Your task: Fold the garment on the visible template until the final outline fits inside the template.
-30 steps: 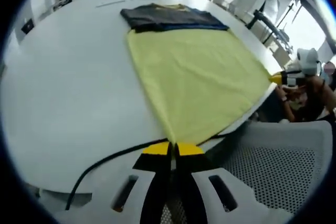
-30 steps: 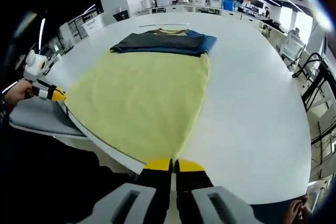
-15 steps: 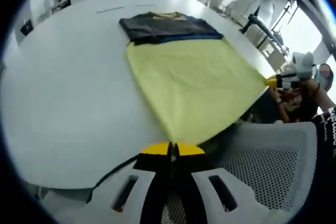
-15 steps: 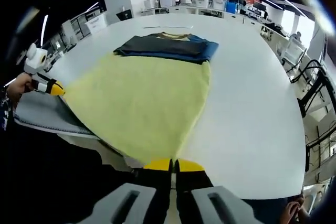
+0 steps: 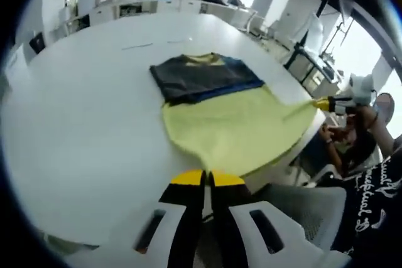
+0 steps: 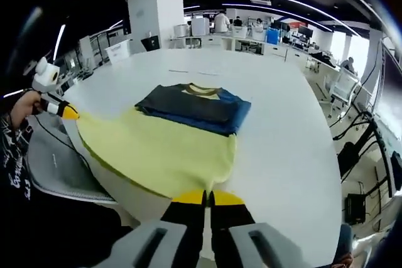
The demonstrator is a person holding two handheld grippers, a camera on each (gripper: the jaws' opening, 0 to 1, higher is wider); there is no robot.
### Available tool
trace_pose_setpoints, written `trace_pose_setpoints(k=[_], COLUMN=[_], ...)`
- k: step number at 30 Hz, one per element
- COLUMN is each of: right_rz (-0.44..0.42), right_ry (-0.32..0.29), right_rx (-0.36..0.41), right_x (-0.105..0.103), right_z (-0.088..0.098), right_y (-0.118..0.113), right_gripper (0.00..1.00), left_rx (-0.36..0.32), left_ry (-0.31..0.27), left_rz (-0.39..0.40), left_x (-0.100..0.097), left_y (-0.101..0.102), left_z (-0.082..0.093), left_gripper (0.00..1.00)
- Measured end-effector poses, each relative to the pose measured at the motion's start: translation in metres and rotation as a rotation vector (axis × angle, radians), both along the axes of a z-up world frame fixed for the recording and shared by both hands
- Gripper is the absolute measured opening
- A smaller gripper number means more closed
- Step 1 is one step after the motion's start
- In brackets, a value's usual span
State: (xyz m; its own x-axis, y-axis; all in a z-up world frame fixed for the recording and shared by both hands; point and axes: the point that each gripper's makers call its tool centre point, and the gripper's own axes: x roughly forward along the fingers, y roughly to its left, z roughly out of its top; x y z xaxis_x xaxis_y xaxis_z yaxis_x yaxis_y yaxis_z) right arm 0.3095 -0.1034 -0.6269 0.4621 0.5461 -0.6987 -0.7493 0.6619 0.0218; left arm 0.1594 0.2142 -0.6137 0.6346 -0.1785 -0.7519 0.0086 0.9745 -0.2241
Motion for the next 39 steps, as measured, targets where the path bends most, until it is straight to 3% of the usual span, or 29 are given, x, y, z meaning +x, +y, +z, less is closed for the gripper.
trace_pose_setpoints(k=[9, 15, 23, 39], right_rz=[0.025, 0.038, 0.062, 0.000], right_ry=[-0.041, -0.067, -0.158, -0.221], right_rx=[0.024, 0.031, 0.018, 0.057], right_x=[0.024, 0.046, 0.083, 0.147], right_z=[0.030, 0.043, 0.065, 0.077], right_y=[0.018, 0.033, 0.050, 0.073], right_gripper=[0.00, 0.00, 0.00, 0.00], left_rx=[-0.017, 0.020, 0.054, 0.086], left_ry=[-0.048, -0.099, -0.163, -0.236], left_rz=[0.047, 0.065, 0.086, 0.130], left_x=[0.027, 0.051, 0.093, 0.165], left_y=[0.013, 0.027, 0.047, 0.077], left_z=[0.023, 0.037, 0.057, 0.072], left_gripper=[0.00, 0.00, 0.00, 0.00])
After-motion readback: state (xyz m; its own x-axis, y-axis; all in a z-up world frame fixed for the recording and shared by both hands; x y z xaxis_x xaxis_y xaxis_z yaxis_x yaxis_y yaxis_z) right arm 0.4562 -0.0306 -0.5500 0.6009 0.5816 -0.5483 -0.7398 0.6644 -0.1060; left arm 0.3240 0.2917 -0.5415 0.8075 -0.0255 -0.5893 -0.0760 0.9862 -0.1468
